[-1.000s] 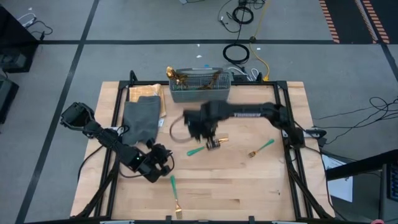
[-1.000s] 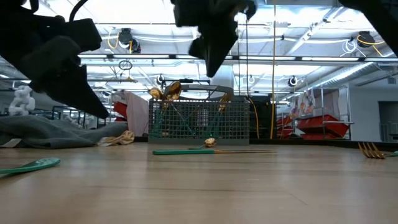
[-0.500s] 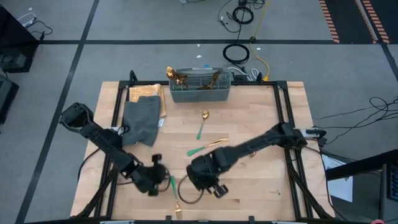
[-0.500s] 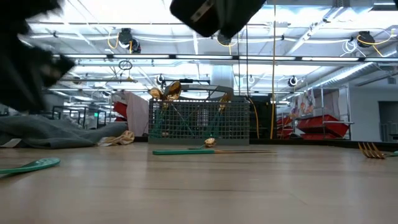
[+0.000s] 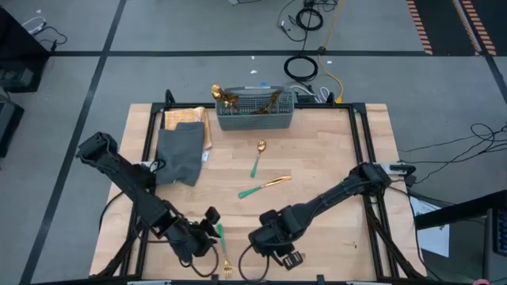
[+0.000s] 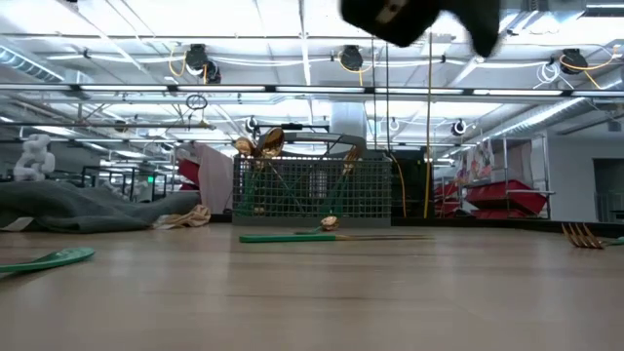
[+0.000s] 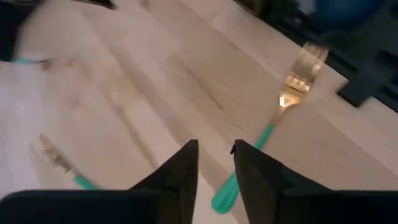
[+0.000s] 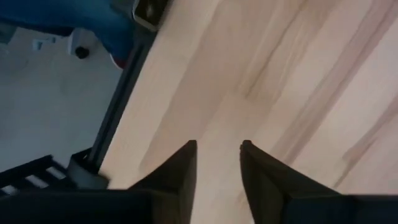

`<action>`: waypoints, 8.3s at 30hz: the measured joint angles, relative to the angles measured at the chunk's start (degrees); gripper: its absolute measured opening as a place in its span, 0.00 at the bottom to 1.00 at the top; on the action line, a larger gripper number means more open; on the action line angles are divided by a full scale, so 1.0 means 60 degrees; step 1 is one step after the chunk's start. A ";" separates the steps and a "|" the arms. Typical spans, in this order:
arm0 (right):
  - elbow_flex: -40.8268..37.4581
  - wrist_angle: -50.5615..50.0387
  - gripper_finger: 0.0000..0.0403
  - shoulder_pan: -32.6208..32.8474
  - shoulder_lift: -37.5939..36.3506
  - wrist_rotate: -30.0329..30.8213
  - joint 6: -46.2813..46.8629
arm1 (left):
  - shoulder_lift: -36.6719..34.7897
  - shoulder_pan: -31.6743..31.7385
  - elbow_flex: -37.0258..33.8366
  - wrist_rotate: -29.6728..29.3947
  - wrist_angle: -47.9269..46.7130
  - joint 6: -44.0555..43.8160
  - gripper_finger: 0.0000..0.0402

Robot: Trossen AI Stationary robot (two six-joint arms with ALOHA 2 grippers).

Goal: Sort silverware
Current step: Put the green fork into the silverware basket, then put the green spoon into the silverware basket

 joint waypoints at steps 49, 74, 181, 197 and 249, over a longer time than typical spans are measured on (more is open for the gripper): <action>0.0000 -0.0202 0.39 0.1817 -0.0001 0.1993 0.2823 | 0.4802 0.1301 0.1866 0.4755 0.1144 0.3819 0.31; 0.0000 -0.0716 0.39 0.3243 -0.0001 0.2857 0.5919 | 0.3474 0.2351 0.1971 -0.0640 0.0850 0.2210 0.03; -0.1974 -0.0878 0.38 0.5660 -0.0001 0.8658 1.1920 | 0.4725 1.1584 0.1848 0.1387 1.2330 -0.0600 0.02; -0.1974 -0.0977 0.38 0.5675 -0.0001 0.8661 1.1927 | 0.4522 1.2004 0.0365 0.1396 1.3838 -0.1265 0.02; -0.1974 -0.0629 0.39 0.5678 -0.0001 0.8666 1.1920 | 0.3568 1.2265 0.0327 0.3380 1.1085 -0.1153 0.44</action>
